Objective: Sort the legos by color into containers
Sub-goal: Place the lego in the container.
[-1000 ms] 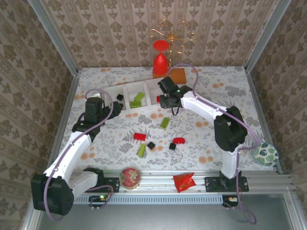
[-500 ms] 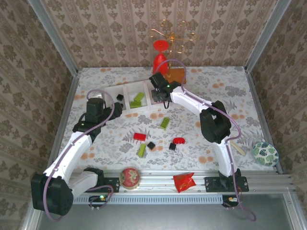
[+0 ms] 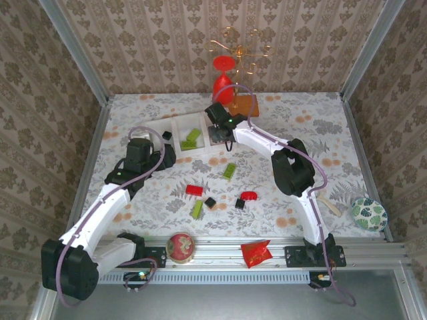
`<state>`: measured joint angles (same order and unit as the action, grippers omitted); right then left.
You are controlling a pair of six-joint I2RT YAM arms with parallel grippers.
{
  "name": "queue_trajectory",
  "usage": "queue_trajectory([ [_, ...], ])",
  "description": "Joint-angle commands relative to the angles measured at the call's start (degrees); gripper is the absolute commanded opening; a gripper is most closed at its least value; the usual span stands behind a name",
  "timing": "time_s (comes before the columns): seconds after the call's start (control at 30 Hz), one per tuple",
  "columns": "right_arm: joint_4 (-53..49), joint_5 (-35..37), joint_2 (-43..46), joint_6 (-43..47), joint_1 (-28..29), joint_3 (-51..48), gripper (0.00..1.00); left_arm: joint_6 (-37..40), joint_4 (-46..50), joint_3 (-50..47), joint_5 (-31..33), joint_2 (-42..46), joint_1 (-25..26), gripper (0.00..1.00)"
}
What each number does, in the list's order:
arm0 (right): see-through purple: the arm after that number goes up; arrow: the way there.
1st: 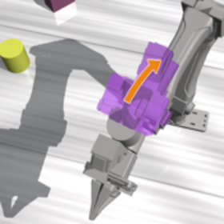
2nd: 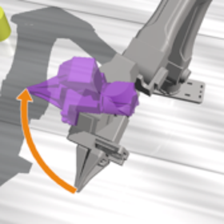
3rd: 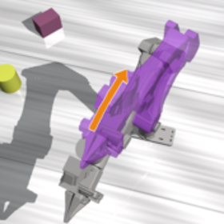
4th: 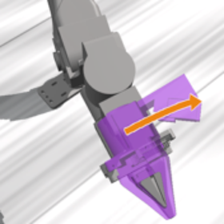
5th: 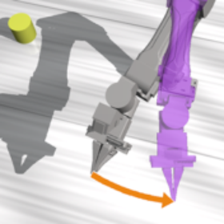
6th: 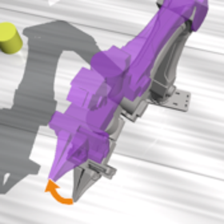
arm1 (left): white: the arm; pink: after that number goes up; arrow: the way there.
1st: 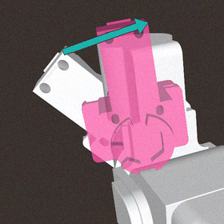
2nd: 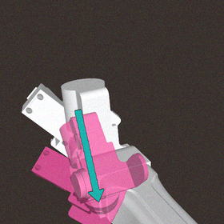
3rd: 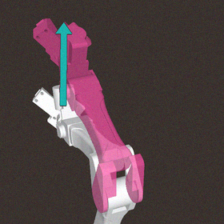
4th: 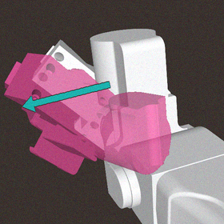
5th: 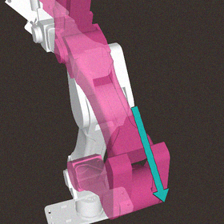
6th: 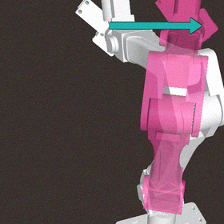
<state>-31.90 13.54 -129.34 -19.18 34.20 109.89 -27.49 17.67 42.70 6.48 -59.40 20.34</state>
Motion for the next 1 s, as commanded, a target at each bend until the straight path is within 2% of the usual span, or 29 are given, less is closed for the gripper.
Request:
queue_trajectory([
  [0.0,0.00,1.26,-1.31,1.18,0.35,2.76,0.27,-1.65,1.39,-0.95,1.16,-0.06,1.14,1.00],
  [0.3,-0.05,0.69,-1.19,1.18,0.39,3.76,0.45,-2.59,2.50,-1.41,2.21,-0.06,4.39,1.00],
  [0.53,0.51,0.50,0.46,1.22,0.34,2.39,0.52,-3.39,4.27,-1.72,2.48,0.02,5.39,1.00],
  [0.6,0.71,0.43,1.21,1.16,0.44,1.68,0.54,-3.74,4.95,-1.83,2.48,0.16,7.54,1.00],
  [0.83,2.56,-0.10,5.84,0.11,0.78,-3.36,0.61,-5.58,8.34,-1.92,2.10,0.92,10.94,1.00],
  [0.97,3.24,0.32,10.04,-1.76,1.14,-8.48,0.68,-7.14,11.21,-2.16,1.90,1.21,14.12,0.95],
])
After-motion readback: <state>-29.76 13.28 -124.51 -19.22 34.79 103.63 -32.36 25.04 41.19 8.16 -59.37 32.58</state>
